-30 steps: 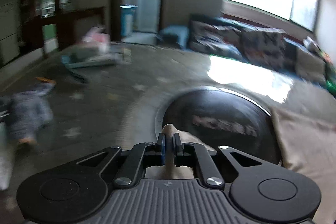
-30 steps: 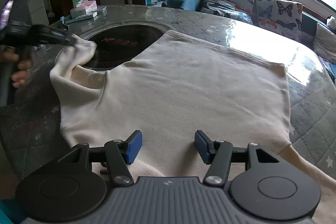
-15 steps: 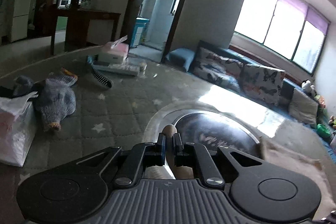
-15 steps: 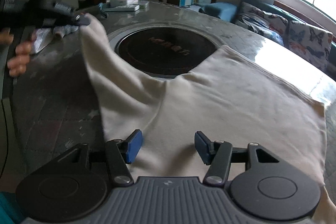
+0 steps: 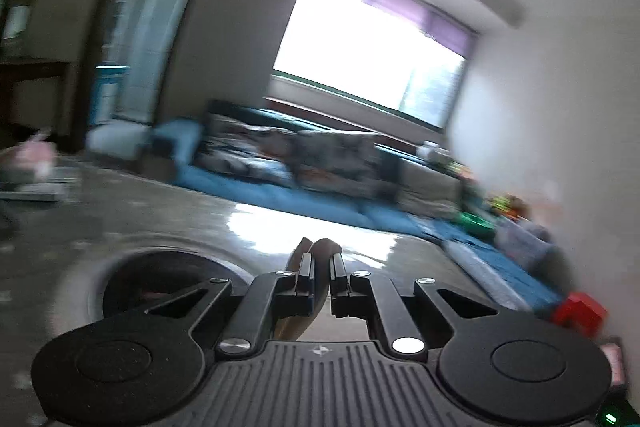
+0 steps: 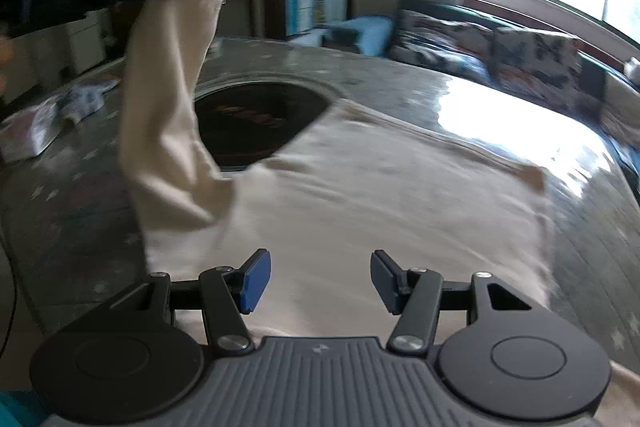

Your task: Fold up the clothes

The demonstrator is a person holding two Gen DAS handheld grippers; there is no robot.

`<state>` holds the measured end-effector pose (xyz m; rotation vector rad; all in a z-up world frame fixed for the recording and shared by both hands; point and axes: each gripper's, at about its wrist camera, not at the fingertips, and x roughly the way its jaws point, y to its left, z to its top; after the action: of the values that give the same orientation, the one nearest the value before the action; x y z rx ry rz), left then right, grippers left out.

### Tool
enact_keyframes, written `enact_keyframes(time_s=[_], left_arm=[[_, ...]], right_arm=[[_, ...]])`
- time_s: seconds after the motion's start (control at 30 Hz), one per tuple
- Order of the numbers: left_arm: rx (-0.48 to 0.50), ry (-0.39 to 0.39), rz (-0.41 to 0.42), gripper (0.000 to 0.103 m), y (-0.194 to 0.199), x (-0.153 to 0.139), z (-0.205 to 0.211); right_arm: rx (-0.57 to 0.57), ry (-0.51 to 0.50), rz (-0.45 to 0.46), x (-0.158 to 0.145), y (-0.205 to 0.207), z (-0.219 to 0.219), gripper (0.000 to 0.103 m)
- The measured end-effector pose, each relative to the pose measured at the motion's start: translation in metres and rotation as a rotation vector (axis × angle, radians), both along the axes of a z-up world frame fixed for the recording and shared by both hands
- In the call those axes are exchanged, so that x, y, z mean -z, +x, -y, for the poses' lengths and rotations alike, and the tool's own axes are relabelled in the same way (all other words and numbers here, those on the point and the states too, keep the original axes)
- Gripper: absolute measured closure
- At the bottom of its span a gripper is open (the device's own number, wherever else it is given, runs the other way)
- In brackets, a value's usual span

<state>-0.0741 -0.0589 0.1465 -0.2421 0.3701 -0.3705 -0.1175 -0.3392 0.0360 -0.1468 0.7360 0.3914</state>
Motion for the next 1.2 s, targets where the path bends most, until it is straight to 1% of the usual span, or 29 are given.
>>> enact_keyframes(time_s=[0.07,0.13,0.2,0.23,0.27,0.33,0.37,0.4,0.5,0.6,0.67,0.73,0.83,0.97,1.03,1.07,1.1,1.13,1.17,1.2], left_arm=[[0.074,-0.002,-0.023,0.095,0.0,0.006,0.025],[0.15,-0.011,-0.064,0.094,0.002,0.015,0.046],[0.219,0.0,-0.091,0.087,0.003,0.025,0.064],[0.24,0.019,-0.102,0.086,0.002,0.03,0.07],[0.26,0.04,-0.113,0.082,0.001,0.034,0.076],[0.288,0.059,-0.138,0.076,0.002,0.04,0.075],[0.292,0.065,-0.144,0.071,0.003,0.043,0.069],[0.286,0.077,-0.146,0.069,0.003,0.047,0.062],[0.244,0.137,-0.156,0.069,0.003,0.058,0.035],[0.179,0.214,-0.194,0.069,0.004,0.074,0.008],[0.141,0.238,-0.236,0.069,0.006,0.085,-0.006],[0.125,0.247,-0.279,0.069,0.006,0.097,-0.018],[0.121,0.256,-0.302,0.069,0.006,0.107,-0.021],[0.128,0.243,-0.304,0.069,0.001,0.106,-0.021],[0.133,0.239,-0.315,0.07,0.002,0.107,-0.021],[0.135,0.238,-0.319,0.07,0.003,0.109,-0.022],[0.135,0.232,-0.326,0.072,0.004,0.111,-0.023],[0.136,0.222,-0.333,0.075,0.005,0.114,-0.025],[0.137,0.21,-0.34,0.085,0.006,0.117,-0.027],[0.138,0.197,-0.347,0.092,0.006,0.119,-0.028]], right_arm=[[0.042,0.01,0.001,0.0,-0.002,0.015,0.046],[0.078,0.013,0.004,-0.001,-0.005,0.028,0.046],[0.112,0.016,0.004,-0.001,-0.008,0.042,0.046],[0.121,0.017,0.003,-0.001,-0.01,0.046,0.046],[0.134,0.017,0.001,-0.001,-0.011,0.051,0.046],[0.158,0.014,-0.004,-0.001,-0.015,0.062,0.046],[0.162,0.012,-0.007,-0.001,-0.016,0.065,0.046],[0.165,0.009,-0.008,-0.002,-0.018,0.068,0.046],[0.171,0.001,-0.002,-0.005,-0.024,0.075,0.046],[0.171,0.008,0.008,-0.011,-0.027,0.08,0.046],[0.181,0.041,0.016,-0.015,-0.028,0.085,0.047],[0.18,0.062,0.011,-0.018,-0.025,0.086,0.051],[0.157,0.071,-0.018,-0.013,-0.015,0.078,0.058],[0.13,0.044,-0.063,0.006,0.002,0.063,0.062],[0.123,0.038,-0.081,0.012,0.006,0.059,0.067],[0.119,0.036,-0.089,0.015,0.008,0.058,0.071],[0.115,0.031,-0.095,0.019,0.009,0.055,0.076],[0.116,0.025,-0.094,0.02,0.009,0.054,0.08],[0.118,0.02,-0.091,0.021,0.009,0.052,0.085],[0.115,0.013,-0.087,0.021,0.009,0.051,0.091]])
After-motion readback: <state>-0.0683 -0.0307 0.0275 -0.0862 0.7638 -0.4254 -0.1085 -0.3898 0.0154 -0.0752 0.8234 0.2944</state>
